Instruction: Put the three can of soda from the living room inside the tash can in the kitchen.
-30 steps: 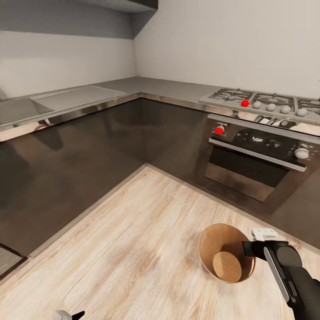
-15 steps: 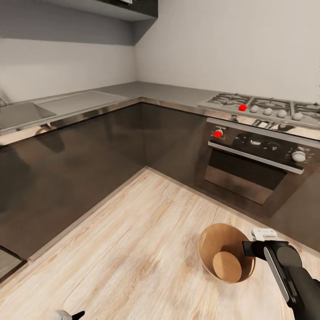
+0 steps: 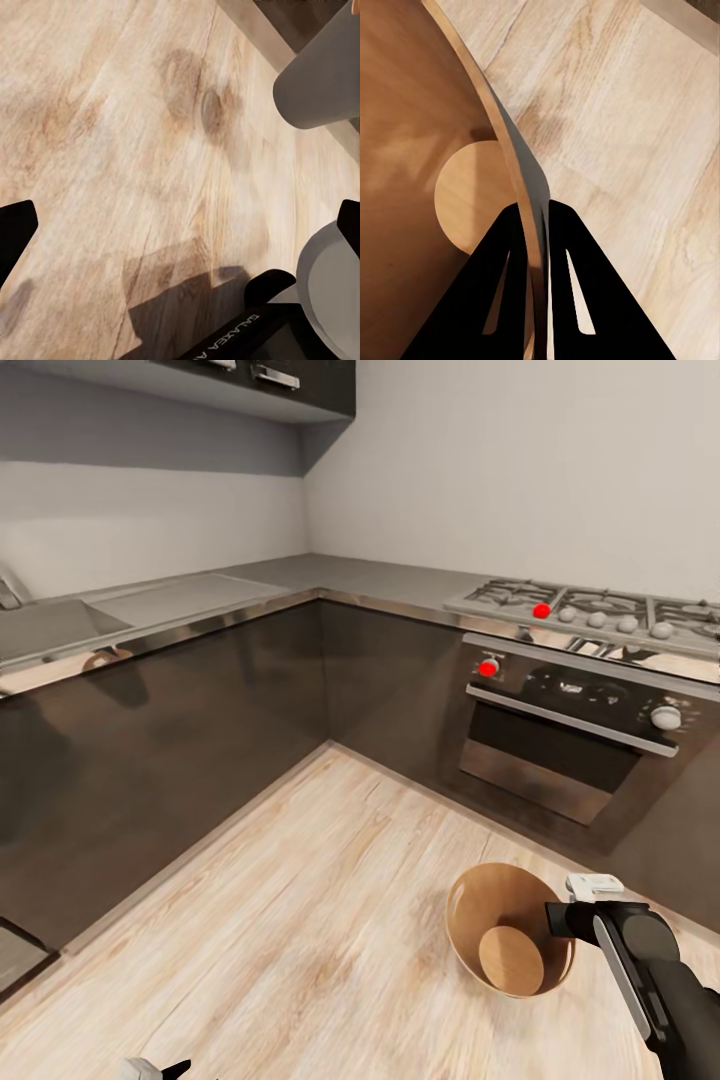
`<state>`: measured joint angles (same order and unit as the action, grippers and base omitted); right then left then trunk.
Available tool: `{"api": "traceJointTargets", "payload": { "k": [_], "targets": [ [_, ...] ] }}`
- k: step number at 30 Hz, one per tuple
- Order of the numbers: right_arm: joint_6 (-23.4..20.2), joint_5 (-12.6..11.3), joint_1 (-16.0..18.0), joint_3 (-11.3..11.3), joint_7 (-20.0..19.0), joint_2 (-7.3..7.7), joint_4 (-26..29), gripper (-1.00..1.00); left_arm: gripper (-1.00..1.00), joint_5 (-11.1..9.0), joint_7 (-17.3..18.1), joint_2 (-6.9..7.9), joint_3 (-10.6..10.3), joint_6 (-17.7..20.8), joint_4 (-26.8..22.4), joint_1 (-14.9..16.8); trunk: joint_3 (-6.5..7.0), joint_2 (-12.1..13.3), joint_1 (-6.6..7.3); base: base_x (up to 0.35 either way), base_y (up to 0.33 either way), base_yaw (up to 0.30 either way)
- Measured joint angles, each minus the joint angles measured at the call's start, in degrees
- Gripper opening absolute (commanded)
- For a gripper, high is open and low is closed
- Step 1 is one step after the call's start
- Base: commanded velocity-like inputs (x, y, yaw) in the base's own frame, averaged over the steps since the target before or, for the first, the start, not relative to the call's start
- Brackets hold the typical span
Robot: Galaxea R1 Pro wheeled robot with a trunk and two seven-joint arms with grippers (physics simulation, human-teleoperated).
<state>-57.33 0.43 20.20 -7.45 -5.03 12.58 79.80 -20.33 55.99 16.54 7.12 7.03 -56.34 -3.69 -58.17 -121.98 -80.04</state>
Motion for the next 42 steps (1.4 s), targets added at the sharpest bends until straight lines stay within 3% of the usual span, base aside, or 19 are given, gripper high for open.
{"api": "traceJointTargets", "payload": {
  "k": [12, 18, 23, 28, 32, 42],
  "targets": [
    [0.0, 0.9, 0.0, 0.0, 0.1, 0.0, 0.0, -1.0, 1.0, 0.0, 0.0, 0.04, 0.0, 0.0, 0.0, 0.0, 0.1, 0.0, 0.0, 0.0, 0.046, 0.021],
    [0.0, -0.5, 0.0, 0.1, 0.0, -0.01, -0.1, -1.0, 1.0, 0.0, 0.1, 0.06, 0.0, 0.0, 0.0, 0.0, 0.11, 0.0, 0.0, 0.0, 0.25, 0.236],
    [0.0, 0.3, 0.0, 0.1, 0.1, -0.01, -0.1, -1.0, 1.0, -0.1, 0.1, 0.04, 0.0, 0.0, 0.0, 0.0, 0.11, 0.0, 0.0, 0.0, 0.247, 0.279],
    [0.0, -1.1, 0.0, 0.1, 0.0, -0.02, -0.1, -1.0, 1.0, 0.0, 0.1, 0.06, 0.0, 0.0, 0.0, 0.0, 0.11, 0.0, 0.0, 0.0, 0.144, 0.169],
    [0.0, 0.3, 0.0, 0.1, 0.1, -0.01, -0.1, -1.0, 1.0, -0.1, 0.1, 0.04, 0.0, 0.0, 0.0, 0.0, 0.11, 0.0, 0.0, 0.0, 0.037, 0.039],
    [0.0, 0.1, 0.0, 0.1, 0.0, -0.01, -0.1, -1.0, 1.0, -0.1, 0.1, 0.06, 0.0, 0.0, 0.0, 0.0, 0.11, 0.0, 0.0, -0.001, 0.09, 0.183]
  ]
}}
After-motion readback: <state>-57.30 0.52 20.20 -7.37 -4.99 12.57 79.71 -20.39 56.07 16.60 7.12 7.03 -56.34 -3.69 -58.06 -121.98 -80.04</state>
